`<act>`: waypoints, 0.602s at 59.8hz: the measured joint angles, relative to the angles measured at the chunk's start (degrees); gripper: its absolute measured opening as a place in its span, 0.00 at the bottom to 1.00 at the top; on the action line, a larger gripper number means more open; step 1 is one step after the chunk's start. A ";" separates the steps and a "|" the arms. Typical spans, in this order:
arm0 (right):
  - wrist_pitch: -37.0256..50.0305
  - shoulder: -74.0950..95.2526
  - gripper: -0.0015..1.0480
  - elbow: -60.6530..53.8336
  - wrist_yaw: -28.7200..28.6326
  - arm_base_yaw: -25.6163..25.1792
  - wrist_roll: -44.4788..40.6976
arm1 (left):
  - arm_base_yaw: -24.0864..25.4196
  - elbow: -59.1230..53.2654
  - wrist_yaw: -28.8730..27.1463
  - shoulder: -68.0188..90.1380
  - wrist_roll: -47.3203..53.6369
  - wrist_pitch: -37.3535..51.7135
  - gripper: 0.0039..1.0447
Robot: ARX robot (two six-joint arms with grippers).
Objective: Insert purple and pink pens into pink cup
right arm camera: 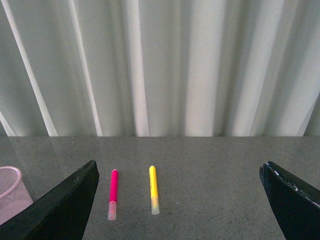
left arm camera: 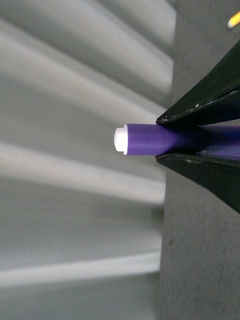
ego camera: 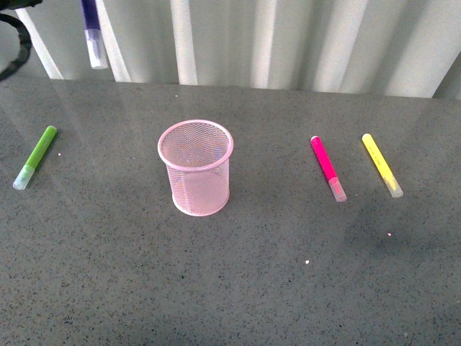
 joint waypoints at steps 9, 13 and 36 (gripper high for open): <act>0.00 0.00 0.93 0.00 0.02 0.00 0.00 | -5.64 -2.25 -6.14 2.82 -0.39 7.15 0.12; 0.00 0.00 0.93 0.00 0.00 0.00 0.00 | -7.56 -2.40 -7.76 4.46 -0.22 9.68 0.12; 0.00 0.00 0.93 0.00 0.00 0.00 0.00 | -11.17 1.70 -11.52 11.87 0.44 10.38 0.12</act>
